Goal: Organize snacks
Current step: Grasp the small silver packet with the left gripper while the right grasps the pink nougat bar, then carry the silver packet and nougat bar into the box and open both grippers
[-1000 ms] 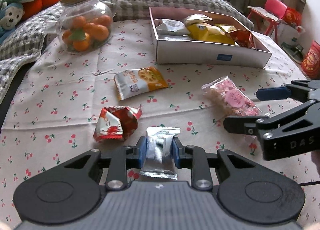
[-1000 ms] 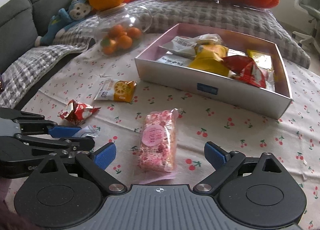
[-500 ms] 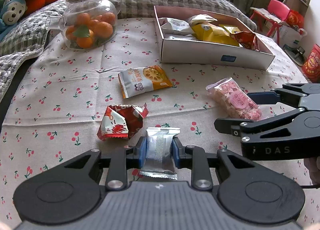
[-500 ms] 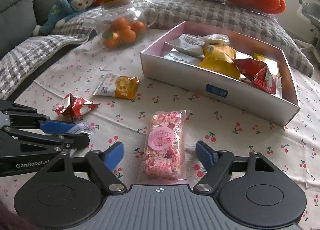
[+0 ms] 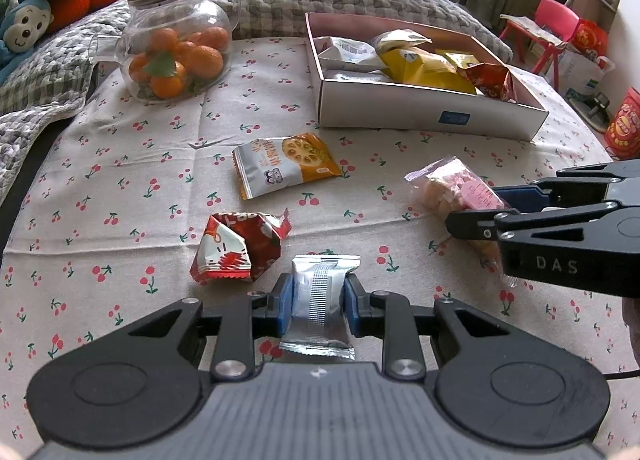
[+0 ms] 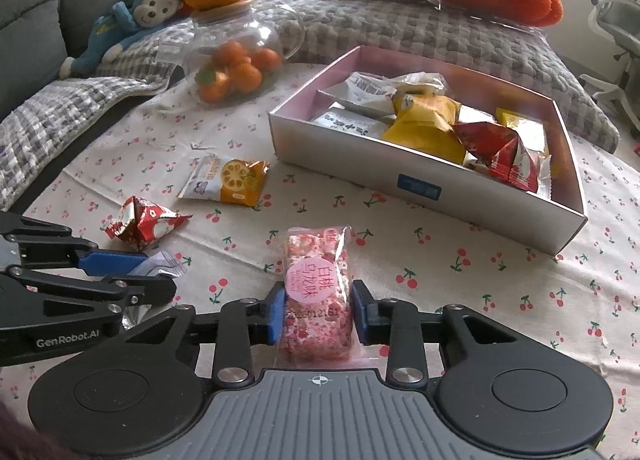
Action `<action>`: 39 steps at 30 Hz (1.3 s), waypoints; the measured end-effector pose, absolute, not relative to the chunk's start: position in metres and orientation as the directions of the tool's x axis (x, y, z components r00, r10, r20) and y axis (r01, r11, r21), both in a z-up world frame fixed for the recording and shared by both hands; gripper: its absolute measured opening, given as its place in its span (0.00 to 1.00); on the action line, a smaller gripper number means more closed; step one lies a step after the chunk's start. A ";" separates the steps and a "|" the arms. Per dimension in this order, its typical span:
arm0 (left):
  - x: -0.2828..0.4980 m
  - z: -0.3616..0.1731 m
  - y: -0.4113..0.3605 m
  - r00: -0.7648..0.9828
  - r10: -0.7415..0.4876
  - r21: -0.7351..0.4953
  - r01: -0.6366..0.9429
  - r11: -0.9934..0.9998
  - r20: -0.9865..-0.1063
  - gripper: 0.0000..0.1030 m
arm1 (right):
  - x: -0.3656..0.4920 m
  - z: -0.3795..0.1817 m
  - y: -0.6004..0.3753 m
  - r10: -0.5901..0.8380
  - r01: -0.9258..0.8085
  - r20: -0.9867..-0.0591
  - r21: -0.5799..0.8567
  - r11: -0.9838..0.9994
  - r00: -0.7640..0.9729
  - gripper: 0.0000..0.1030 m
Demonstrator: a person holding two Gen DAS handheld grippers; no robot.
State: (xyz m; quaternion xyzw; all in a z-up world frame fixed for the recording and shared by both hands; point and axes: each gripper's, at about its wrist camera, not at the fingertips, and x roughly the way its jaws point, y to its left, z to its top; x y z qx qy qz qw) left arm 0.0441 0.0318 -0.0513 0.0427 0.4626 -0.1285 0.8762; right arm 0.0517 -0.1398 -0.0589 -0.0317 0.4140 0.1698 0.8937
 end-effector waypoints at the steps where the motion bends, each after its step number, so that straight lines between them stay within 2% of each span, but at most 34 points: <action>1: 0.044 -0.051 0.032 0.539 -0.186 -0.044 0.264 0.963 -0.821 0.24 | 0.052 -0.058 -0.140 0.280 -0.329 -0.751 0.088 0.940 0.598 0.30; 22: 0.049 -0.031 0.020 0.585 -0.221 -0.057 0.285 0.957 -0.780 0.22 | 0.054 -0.021 -0.160 0.317 -0.265 -0.708 0.187 0.946 0.631 0.30; 39: 0.069 -0.005 -0.003 0.645 -0.256 -0.090 0.279 0.956 -0.720 0.22 | 0.068 0.010 -0.215 0.285 -0.138 -0.649 0.269 0.953 0.705 0.30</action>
